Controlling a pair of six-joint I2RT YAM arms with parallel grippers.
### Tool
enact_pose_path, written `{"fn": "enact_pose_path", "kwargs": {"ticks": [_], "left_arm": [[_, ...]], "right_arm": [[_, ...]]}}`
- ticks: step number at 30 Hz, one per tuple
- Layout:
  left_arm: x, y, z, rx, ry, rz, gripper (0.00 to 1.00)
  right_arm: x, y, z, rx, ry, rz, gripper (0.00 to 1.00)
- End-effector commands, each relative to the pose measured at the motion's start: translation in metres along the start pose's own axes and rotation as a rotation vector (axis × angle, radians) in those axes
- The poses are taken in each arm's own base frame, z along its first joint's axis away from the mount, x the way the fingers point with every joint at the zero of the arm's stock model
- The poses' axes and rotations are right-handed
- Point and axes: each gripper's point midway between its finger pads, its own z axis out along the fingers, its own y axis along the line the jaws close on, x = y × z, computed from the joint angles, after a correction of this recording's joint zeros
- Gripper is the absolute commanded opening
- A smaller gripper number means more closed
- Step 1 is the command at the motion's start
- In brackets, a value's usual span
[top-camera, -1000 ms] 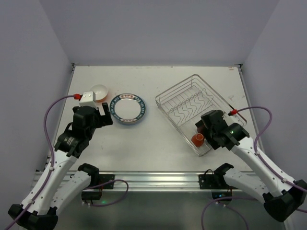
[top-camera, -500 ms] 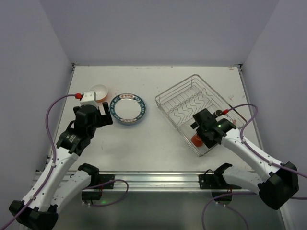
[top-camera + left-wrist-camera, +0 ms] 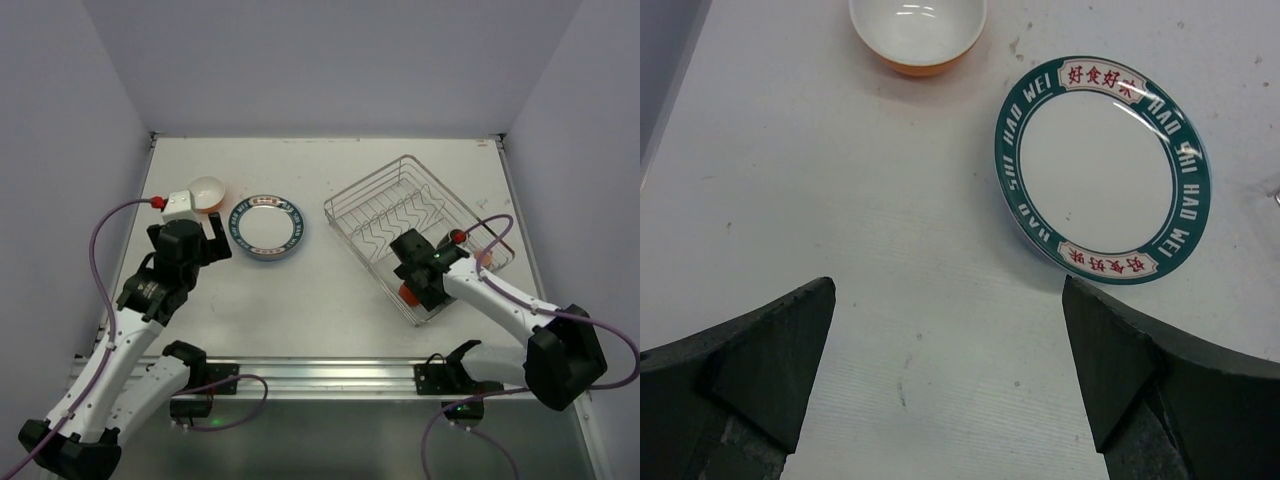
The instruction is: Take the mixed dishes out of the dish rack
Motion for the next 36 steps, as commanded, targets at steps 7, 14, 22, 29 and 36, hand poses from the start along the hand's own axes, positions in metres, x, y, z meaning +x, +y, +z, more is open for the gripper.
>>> {"fn": "enact_pose_path", "kwargs": {"ticks": [7,14,22,29,36], "left_arm": [[-0.008,0.002,0.002,-0.026,-0.019,-0.023,1.0],[-0.008,0.002,0.0,-0.024,-0.024,-0.026,1.0],[-0.008,0.0,0.001,-0.011,-0.024,-0.023,1.0],[-0.008,0.0,0.0,-0.009,-0.024,-0.021,1.0],[-0.007,-0.001,0.001,-0.005,-0.018,-0.016,1.0]], "right_arm": [[-0.003,0.003,0.016,0.007,-0.057,0.029,0.71],[0.0,0.0,0.023,0.031,-0.058,0.019,0.7],[-0.005,0.004,0.019,0.011,-0.075,0.013,0.56],[-0.01,0.009,0.011,-0.032,-0.083,0.009,0.44],[-0.015,0.025,-0.005,-0.2,-0.091,-0.01,0.22]]}}
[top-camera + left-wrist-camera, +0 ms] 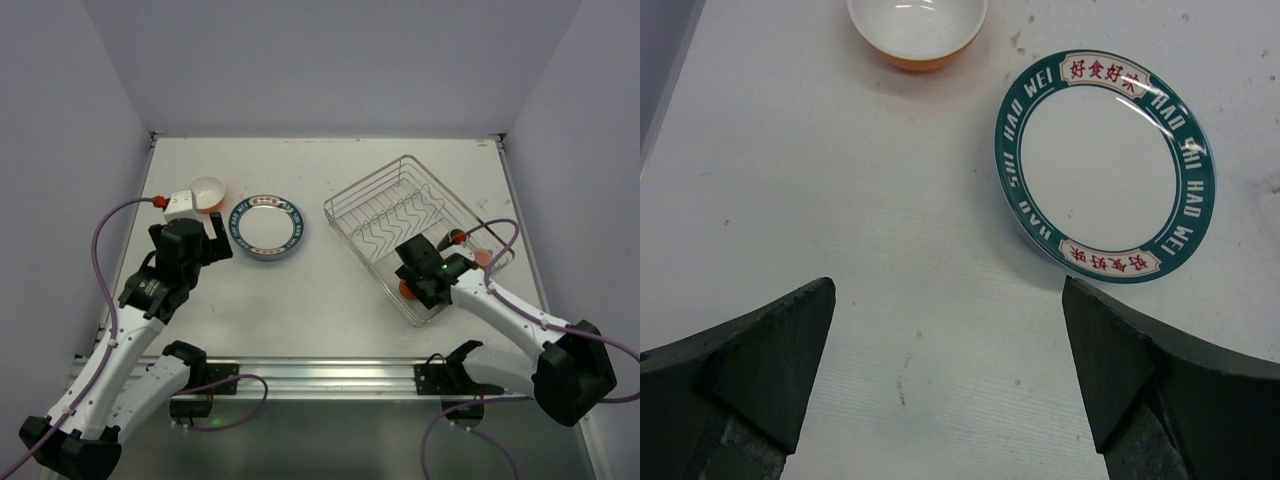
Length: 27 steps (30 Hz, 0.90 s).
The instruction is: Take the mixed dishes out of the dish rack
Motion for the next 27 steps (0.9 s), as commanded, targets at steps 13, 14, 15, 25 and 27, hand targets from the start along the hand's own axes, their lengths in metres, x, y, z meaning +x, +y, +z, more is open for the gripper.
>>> {"fn": "enact_pose_path", "kwargs": {"ticks": [13,14,15,25,27], "left_arm": [[-0.009,-0.004,-0.001,0.016,-0.027,-0.01,1.0],[-0.009,-0.004,-0.001,0.018,-0.027,-0.009,1.0],[-0.008,-0.004,-0.001,0.021,-0.025,-0.008,1.0],[-0.005,-0.024,-0.003,0.13,-0.004,0.016,1.0],[-0.006,-0.035,-0.005,0.197,-0.004,0.032,1.0]], "right_arm": [[-0.033,0.032,-0.045,-0.283,-0.091,-0.012,0.0],[-0.035,0.034,-0.048,-0.301,-0.099,-0.016,0.0],[-0.038,0.034,-0.051,-0.307,-0.106,-0.014,0.0],[-0.062,0.041,-0.095,-0.467,-0.159,0.007,0.0],[-0.07,0.047,-0.108,-0.553,-0.206,-0.023,0.0]]}}
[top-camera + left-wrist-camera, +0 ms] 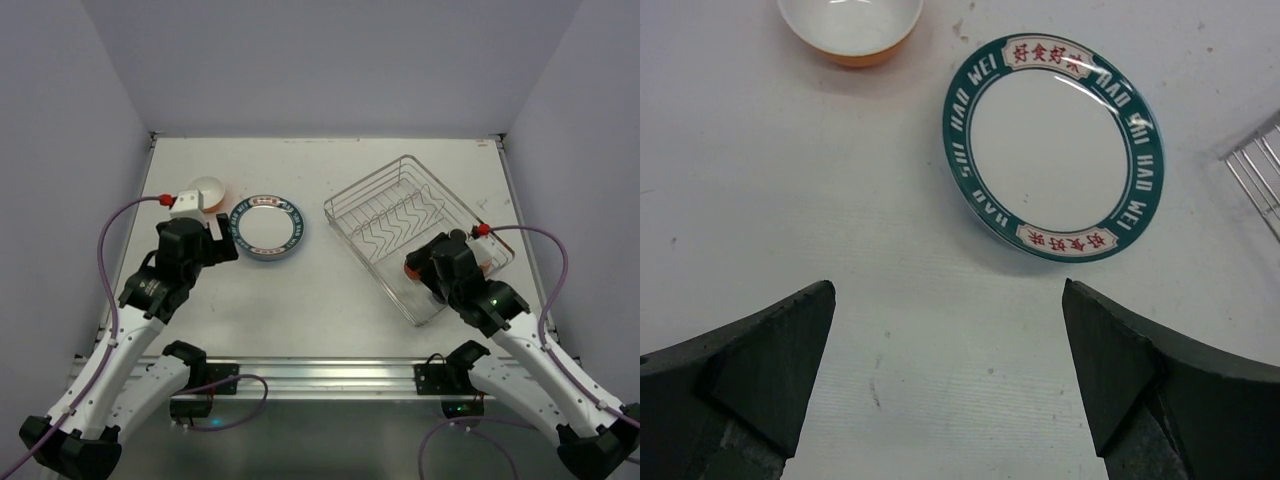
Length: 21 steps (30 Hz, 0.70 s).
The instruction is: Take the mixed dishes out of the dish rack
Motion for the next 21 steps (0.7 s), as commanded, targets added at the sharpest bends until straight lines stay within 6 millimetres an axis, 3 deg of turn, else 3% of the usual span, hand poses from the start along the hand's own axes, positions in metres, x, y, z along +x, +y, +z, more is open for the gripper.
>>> {"fn": "enact_pose_path", "kwargs": {"ticks": [1,3,6,7,8,9,10,11,12,13,16,21], "left_arm": [[-0.005,-0.032,-0.003,0.185,-0.007,0.039,1.0],[-0.004,-0.048,-0.008,0.272,0.015,0.039,1.0],[0.0,-0.105,-0.036,0.618,0.063,0.004,1.0],[-0.009,-0.139,-0.066,0.866,0.04,-0.024,1.0],[-0.003,-0.148,-0.079,0.972,0.035,-0.045,1.0],[0.0,-0.162,-0.105,1.129,0.077,-0.094,1.0],[-0.024,-0.172,-0.125,1.25,-0.068,-0.085,1.0],[-0.03,-0.173,-0.14,1.311,-0.131,-0.083,1.0],[-0.024,-0.174,-0.143,1.34,-0.142,-0.092,1.0],[-0.037,-0.175,-0.152,1.365,-0.231,-0.101,1.0],[-0.046,-0.175,-0.158,1.394,-0.347,-0.121,1.0],[-0.046,-0.204,-0.151,1.432,-0.397,-0.073,1.0]], "right_arm": [[-0.028,0.032,-0.019,-0.165,-0.101,-0.04,0.0],[-0.036,0.049,-0.029,-0.28,-0.134,-0.093,0.0],[-0.032,0.082,-0.047,-0.458,-0.096,-0.138,0.0],[-0.026,0.101,-0.059,-0.56,-0.053,-0.144,0.0],[-0.022,0.111,-0.063,-0.599,-0.024,-0.142,0.0],[-0.019,0.119,-0.067,-0.633,0.006,-0.13,0.0],[-0.015,0.129,-0.073,-0.67,0.045,-0.096,0.0],[-0.012,0.144,-0.085,-0.745,0.09,-0.077,0.0],[-0.006,0.151,-0.086,-0.765,0.135,-0.06,0.0],[-0.004,0.159,-0.091,-0.791,0.175,-0.01,0.0],[0.004,0.178,-0.103,-0.869,0.285,0.099,0.0],[0.011,0.192,-0.107,-0.935,0.394,0.273,0.0]]}}
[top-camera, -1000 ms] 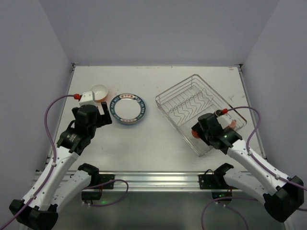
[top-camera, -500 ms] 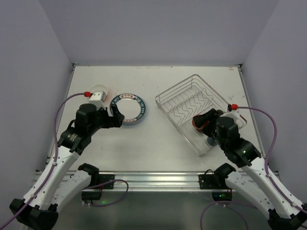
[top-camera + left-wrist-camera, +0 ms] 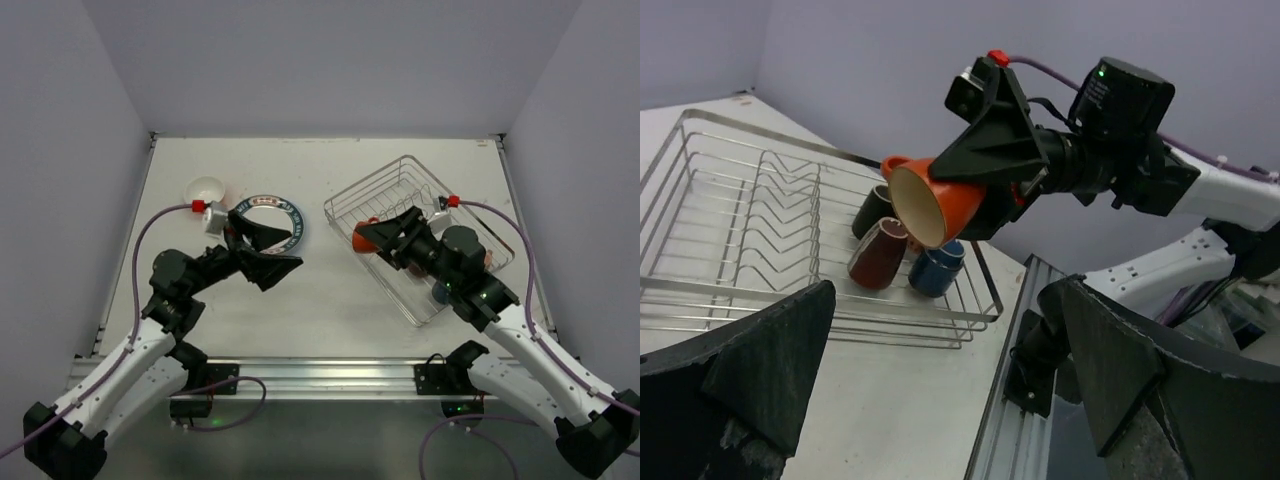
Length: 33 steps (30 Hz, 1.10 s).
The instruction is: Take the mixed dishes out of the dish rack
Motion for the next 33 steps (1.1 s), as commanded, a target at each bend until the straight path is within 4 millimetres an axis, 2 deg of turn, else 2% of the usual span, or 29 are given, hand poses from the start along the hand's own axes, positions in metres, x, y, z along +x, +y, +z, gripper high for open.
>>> {"fn": "enact_pose_path", "kwargs": {"ticks": [1,4,8,12,17,20,21,23,24,27,33], "left_arm": [[-0.012,-0.022,0.027,0.123,-0.064,0.12,1.0],[-0.004,-0.033,0.05,0.163,-0.035,0.187,1.0],[0.006,-0.057,0.067,0.247,0.001,0.261,1.0],[0.019,-0.058,0.079,0.255,0.023,0.306,1.0],[0.027,-0.071,0.097,0.309,0.048,0.323,0.91],[0.031,-0.075,0.105,0.327,0.059,0.326,0.8],[0.034,-0.076,0.107,0.331,0.067,0.326,0.71],[0.036,-0.079,0.108,0.343,0.071,0.328,0.61],[0.037,-0.081,0.108,0.349,0.073,0.328,0.43],[0.035,-0.085,0.106,0.362,0.065,0.33,0.24],[0.029,-0.09,0.103,0.373,0.015,0.337,0.13]], "right_arm": [[0.0,0.051,-0.004,-0.214,0.039,0.196,0.0],[0.001,0.059,-0.002,-0.245,0.064,0.259,0.0],[0.009,0.066,-0.004,-0.262,0.119,0.297,0.0],[0.017,0.064,-0.007,-0.279,0.154,0.305,0.0],[0.029,0.074,-0.013,-0.336,0.242,0.309,0.0],[0.03,0.079,-0.017,-0.361,0.254,0.291,0.0],[0.03,0.078,-0.019,-0.359,0.251,0.285,0.0],[0.03,0.077,-0.02,-0.359,0.239,0.281,0.0],[0.03,0.076,-0.021,-0.362,0.239,0.284,0.0],[0.032,0.08,-0.024,-0.376,0.256,0.28,0.0],[0.038,0.084,-0.034,-0.403,0.274,0.292,0.0]]}}
